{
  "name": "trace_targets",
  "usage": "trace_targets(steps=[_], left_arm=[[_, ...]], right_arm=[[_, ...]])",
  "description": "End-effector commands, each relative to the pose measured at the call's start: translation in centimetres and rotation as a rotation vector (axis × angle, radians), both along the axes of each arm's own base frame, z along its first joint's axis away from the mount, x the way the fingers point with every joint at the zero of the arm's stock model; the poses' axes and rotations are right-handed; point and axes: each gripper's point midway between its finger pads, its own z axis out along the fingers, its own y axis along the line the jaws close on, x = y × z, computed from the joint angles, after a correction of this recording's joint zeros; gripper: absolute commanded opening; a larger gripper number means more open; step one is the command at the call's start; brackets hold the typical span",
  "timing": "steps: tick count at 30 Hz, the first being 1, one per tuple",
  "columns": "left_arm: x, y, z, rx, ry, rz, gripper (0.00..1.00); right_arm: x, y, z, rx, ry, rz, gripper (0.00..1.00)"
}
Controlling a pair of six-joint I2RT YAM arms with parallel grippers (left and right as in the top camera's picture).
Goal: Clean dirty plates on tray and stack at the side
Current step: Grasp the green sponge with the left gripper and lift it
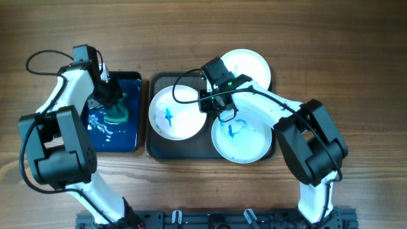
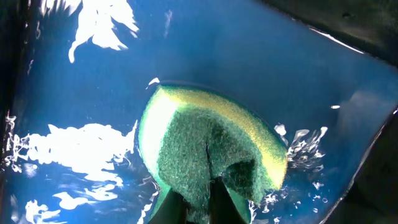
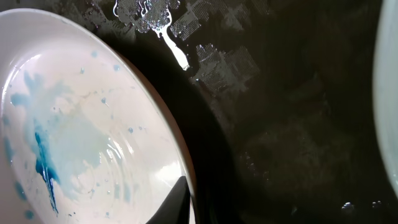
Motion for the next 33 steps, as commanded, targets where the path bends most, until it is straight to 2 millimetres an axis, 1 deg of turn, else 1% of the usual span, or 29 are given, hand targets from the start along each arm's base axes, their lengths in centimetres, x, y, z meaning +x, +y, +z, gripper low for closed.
trace_targets(steps=[1, 2, 4, 5, 6, 7, 8, 9, 11, 12, 14, 15, 16, 18, 19, 20, 21, 26, 29, 30, 31, 32, 33], left_arm=[[-0.7, -0.1, -1.1, -0.002, 0.045, -0.005, 0.04], [-0.8, -0.1, -1.1, -0.003, 0.051, -0.005, 0.04], [-1.8, -0.3, -1.2, -0.010, 0.088, -0.005, 0.39], [-2.7, -0.5, -1.2, -0.018, 0.125, -0.005, 0.58], [-3.6, -0.7, -1.2, -0.025, 0.162, -0.006, 0.66], [-4.1, -0.8, -1.2, -0.030, 0.185, -0.006, 0.67], [-4.3, -0.8, -1.2, -0.031, 0.191, -0.005, 0.66], [-4.2, -0.8, -1.2, -0.031, 0.188, -0.006, 0.64], [-3.7, -0.7, -1.2, -0.026, 0.167, -0.006, 0.54], [-3.4, -0.6, -1.2, -0.024, 0.156, -0.006, 0.54], [-2.9, -0.5, -1.2, -0.020, 0.136, -0.006, 0.56], [-2.7, -0.5, -1.1, -0.019, 0.130, -0.006, 0.63], [-2.4, -0.4, -0.9, -0.017, 0.123, -0.006, 0.66], [-1.8, -0.3, -0.2, -0.015, 0.109, -0.005, 0.67], [-1.6, -0.3, 0.0, -0.014, 0.104, -0.005, 0.66], [-1.6, -0.3, 0.0, -0.014, 0.104, -0.005, 0.59], [-1.7, -0.3, 0.0, -0.015, 0.107, -0.006, 0.49], [-2.5, -0.6, 0.0, -0.029, 0.139, -0.006, 0.46], [-2.5, -0.6, -0.1, -0.029, 0.141, -0.006, 0.46], [-2.4, -0.6, -0.1, -0.028, 0.137, -0.006, 0.41], [-2.3, -0.6, -0.1, -0.027, 0.132, -0.006, 0.32], [-2.2, -0.5, -0.1, -0.027, 0.129, -0.006, 0.14], [-2.1, -0.5, 0.0, -0.026, 0.125, -0.006, 0.04]], right_arm=[[0.1, 0.3, -0.7, -0.004, 0.011, 0.001, 0.11], [0.1, 0.3, -0.7, -0.004, 0.010, 0.001, 0.11], [0.1, 0.3, -0.7, -0.004, 0.010, 0.002, 0.11], [0.1, 0.3, -0.7, -0.004, 0.010, 0.002, 0.12], [0.1, 0.3, -0.7, -0.004, 0.010, 0.002, 0.12], [0.2, 0.3, -0.7, -0.003, 0.009, 0.002, 0.12], [0.2, 0.3, -0.7, -0.002, 0.006, 0.002, 0.12], [0.3, 0.3, -0.7, 0.000, 0.005, 0.002, 0.12], [0.3, 0.3, -0.6, 0.000, 0.004, 0.002, 0.12], [0.3, 0.3, -0.6, 0.000, 0.004, 0.003, 0.12], [0.3, 0.3, -0.6, 0.000, 0.004, 0.003, 0.12], [0.3, 0.3, -0.6, -0.001, 0.004, 0.003, 0.12], [0.3, 0.3, -0.7, -0.001, 0.004, 0.003, 0.12], [0.3, 0.4, -0.6, 0.000, 0.003, 0.004, 0.12], [0.3, 0.4, -0.6, 0.000, 0.003, 0.003, 0.12], [0.3, 0.4, -0.6, 0.000, 0.003, 0.003, 0.12], [0.3, 0.4, -0.6, 0.001, 0.002, 0.003, 0.12], [0.4, 0.4, -0.6, 0.002, 0.000, 0.003, 0.13], [0.3, 0.4, -0.6, 0.002, 0.000, 0.003, 0.13], [0.3, 0.4, -0.6, 0.002, 0.000, 0.003, 0.13], [0.4, 0.4, -0.6, 0.002, 0.000, 0.003, 0.13], [0.4, 0.4, -0.6, 0.002, 0.000, 0.003, 0.13], [0.4, 0.4, -0.6, 0.002, 0.000, 0.003, 0.13]])
